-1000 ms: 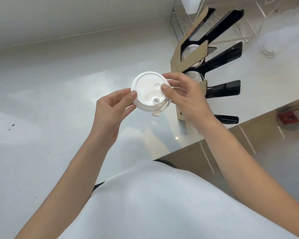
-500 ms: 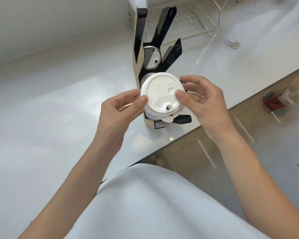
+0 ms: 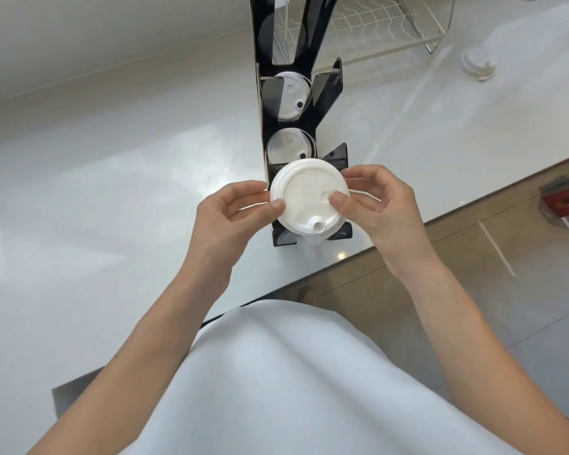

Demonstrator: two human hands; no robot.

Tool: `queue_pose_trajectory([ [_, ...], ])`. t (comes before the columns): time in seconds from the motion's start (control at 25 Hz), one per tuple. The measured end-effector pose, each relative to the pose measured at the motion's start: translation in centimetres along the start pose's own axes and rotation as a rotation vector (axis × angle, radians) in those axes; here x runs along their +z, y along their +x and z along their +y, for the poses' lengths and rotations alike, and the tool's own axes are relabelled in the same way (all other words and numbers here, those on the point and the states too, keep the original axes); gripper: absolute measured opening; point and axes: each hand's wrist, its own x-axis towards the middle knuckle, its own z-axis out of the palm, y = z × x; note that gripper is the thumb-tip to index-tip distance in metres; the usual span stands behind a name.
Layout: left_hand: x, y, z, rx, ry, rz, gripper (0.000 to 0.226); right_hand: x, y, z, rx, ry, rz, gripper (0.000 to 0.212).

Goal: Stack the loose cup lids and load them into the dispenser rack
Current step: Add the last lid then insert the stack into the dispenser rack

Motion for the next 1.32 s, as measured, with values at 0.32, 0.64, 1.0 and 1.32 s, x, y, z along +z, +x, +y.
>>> queue_pose_trajectory([
  [0.32, -0.2, 0.8, -1.3, -0.035, 0.011, -0.005, 0.046, 0.2, 0.6, 1.4, 0.059, 0.016, 0.010, 0.033],
  [0.64, 0.4, 3.3, -3.1, -0.071, 0.054, -0.007, 0.031, -0.2, 2.8, 4.3, 0.127, 0.045, 0.006, 0.040],
  [1.0, 0.6, 7.8, -7.0, -0.142, 0.143, -0.028, 0.034, 0.6, 6.6, 8.7, 0.239, 0.037, 0.006, 0.041],
  [1.32, 1.5, 9.3, -8.2, -0.147, 0.216, 0.041, 0.039, 0.8, 8.3, 9.9, 0.273, -0.078, -0.014, 0.036],
])
